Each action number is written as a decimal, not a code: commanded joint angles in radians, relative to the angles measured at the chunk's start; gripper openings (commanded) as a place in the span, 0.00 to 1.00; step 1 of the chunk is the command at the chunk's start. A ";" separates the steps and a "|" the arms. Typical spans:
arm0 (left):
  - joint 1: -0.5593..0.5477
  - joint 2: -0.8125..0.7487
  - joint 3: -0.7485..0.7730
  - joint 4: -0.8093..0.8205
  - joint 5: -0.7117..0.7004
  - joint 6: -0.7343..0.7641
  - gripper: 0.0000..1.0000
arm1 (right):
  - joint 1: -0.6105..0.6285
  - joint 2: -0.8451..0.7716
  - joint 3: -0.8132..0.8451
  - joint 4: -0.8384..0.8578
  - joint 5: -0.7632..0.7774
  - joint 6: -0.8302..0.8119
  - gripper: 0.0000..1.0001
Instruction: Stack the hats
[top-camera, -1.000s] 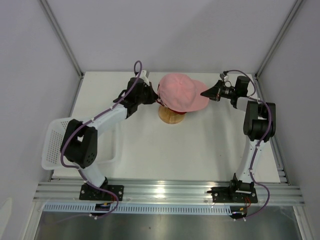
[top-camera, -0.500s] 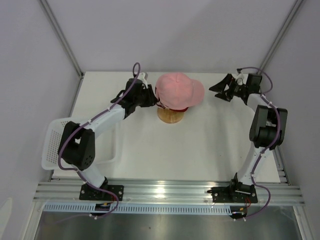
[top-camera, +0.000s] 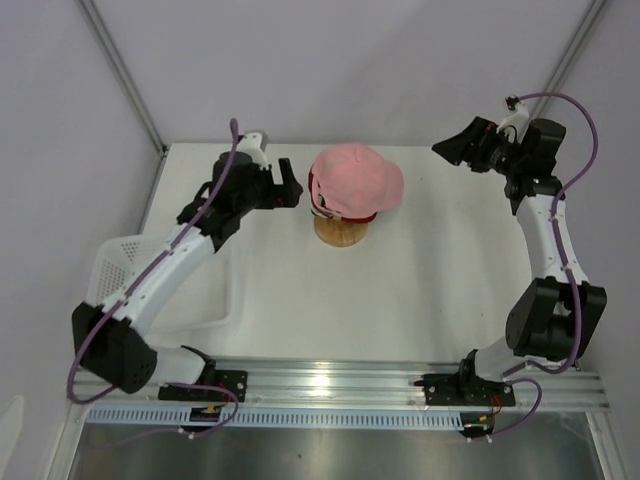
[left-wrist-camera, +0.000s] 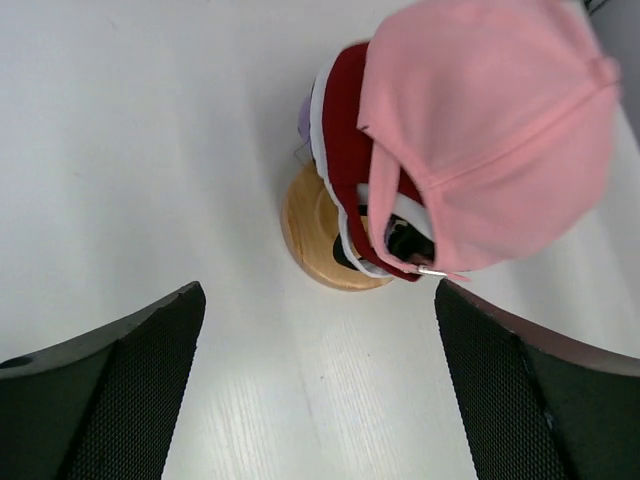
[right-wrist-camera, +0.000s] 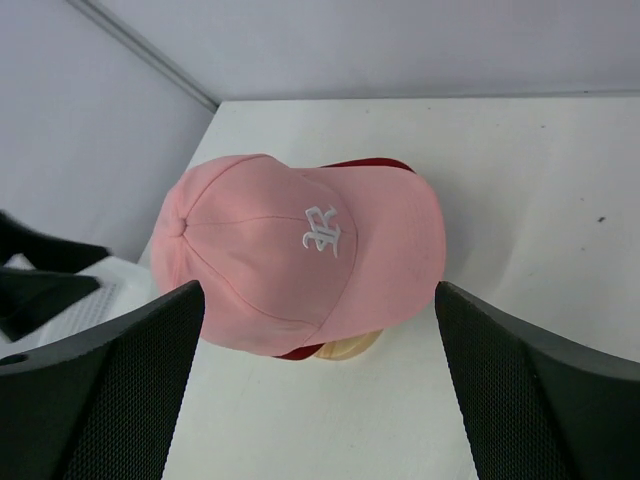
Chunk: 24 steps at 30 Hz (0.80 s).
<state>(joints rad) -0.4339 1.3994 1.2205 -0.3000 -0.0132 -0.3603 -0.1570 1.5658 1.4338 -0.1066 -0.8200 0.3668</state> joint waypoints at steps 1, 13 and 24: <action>0.011 -0.210 0.005 -0.028 -0.053 0.072 0.99 | 0.020 -0.133 -0.068 -0.038 0.126 -0.040 0.99; 0.283 -0.551 -0.216 -0.153 0.097 -0.111 0.99 | 0.086 -0.450 -0.282 -0.062 0.280 -0.028 0.99; 0.340 -0.780 -0.386 -0.211 0.084 -0.003 0.99 | 0.088 -0.607 -0.592 0.264 0.374 0.024 0.99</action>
<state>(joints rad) -0.1226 0.6647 0.8547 -0.5373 0.0254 -0.3969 -0.0731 0.9749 0.8570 -0.0441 -0.4934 0.3550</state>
